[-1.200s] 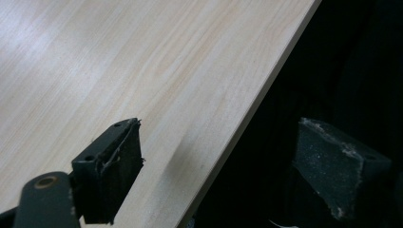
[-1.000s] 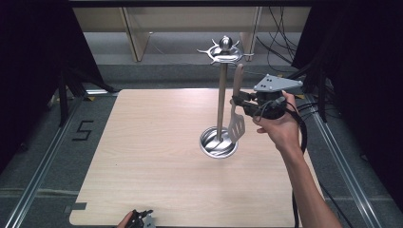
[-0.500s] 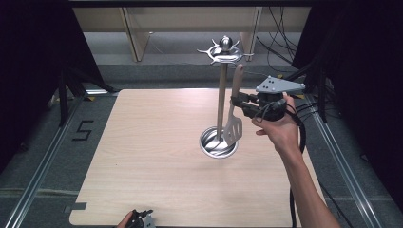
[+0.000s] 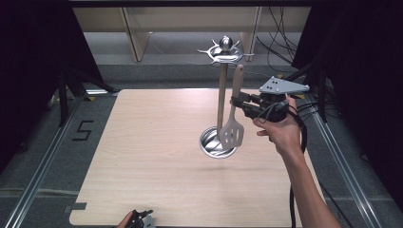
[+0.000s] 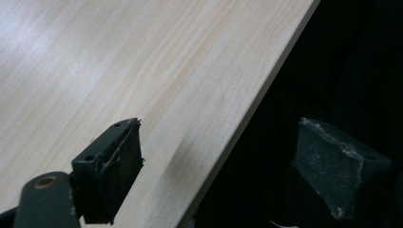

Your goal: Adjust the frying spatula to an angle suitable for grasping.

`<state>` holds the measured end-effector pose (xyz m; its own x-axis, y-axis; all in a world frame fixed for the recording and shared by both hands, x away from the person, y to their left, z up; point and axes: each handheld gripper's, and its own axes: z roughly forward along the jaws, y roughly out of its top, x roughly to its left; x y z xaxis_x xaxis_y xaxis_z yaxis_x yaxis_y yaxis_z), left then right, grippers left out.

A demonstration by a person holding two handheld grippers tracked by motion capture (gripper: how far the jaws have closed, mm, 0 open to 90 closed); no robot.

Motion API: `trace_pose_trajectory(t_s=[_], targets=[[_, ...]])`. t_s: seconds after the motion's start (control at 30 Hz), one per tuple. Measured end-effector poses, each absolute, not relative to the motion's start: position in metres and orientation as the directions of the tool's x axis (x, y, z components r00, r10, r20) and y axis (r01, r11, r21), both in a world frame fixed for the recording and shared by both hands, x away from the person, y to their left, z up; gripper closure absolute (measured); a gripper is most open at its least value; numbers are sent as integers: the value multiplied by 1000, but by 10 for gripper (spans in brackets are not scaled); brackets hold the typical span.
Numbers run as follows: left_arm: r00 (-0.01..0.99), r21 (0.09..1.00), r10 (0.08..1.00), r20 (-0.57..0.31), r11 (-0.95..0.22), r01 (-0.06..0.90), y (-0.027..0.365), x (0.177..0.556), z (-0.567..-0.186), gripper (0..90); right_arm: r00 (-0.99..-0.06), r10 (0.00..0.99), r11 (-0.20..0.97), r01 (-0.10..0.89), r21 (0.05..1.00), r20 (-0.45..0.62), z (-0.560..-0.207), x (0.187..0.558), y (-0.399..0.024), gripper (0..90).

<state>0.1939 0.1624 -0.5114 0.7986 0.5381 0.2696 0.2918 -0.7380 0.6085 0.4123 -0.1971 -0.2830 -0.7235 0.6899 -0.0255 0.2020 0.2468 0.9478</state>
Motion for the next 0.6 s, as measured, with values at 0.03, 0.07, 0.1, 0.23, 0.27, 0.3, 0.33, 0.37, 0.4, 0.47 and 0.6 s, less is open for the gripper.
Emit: trace_pose_trajectory(t_s=[0.03,0.07,0.1,0.23,0.27,0.3,0.33,0.37,0.4,0.47,0.6], targets=[[799,608,537,271,-739,291,163,194,-511,156,-729,684,244,194,950,-27,-284,414,-199,679],[799,608,537,271,-739,291,163,194,-511,156,-729,684,244,194,950,-27,-284,414,-199,679],[799,609,538,270,-738,291,163,194,-511,156,-724,690,239,204,949,-19,-284,412,-199,666],[808,607,530,258,-739,291,162,194,-512,156,-726,687,214,197,957,-4,-286,409,-205,607],[807,608,531,259,-739,291,162,194,-512,156,-726,687,214,197,957,-4,-286,409,-205,607],[806,608,532,259,-738,292,162,194,-512,156,-723,690,209,202,957,1,-287,409,-206,605],[806,609,532,258,-737,292,162,194,-512,156,-724,690,216,192,957,-11,-287,408,-208,597],[806,609,532,258,-738,292,162,194,-512,156,-726,688,210,195,958,-3,-288,406,-209,596],[802,609,536,263,-737,293,162,194,-512,156,-732,681,207,196,958,3,-288,405,-210,594],[798,609,539,268,-737,294,162,194,-512,156,-724,689,204,197,959,2,-289,402,-212,582],[797,610,539,274,-738,290,162,194,-511,156,-720,694,221,185,958,-21,-293,395,-219,562]])
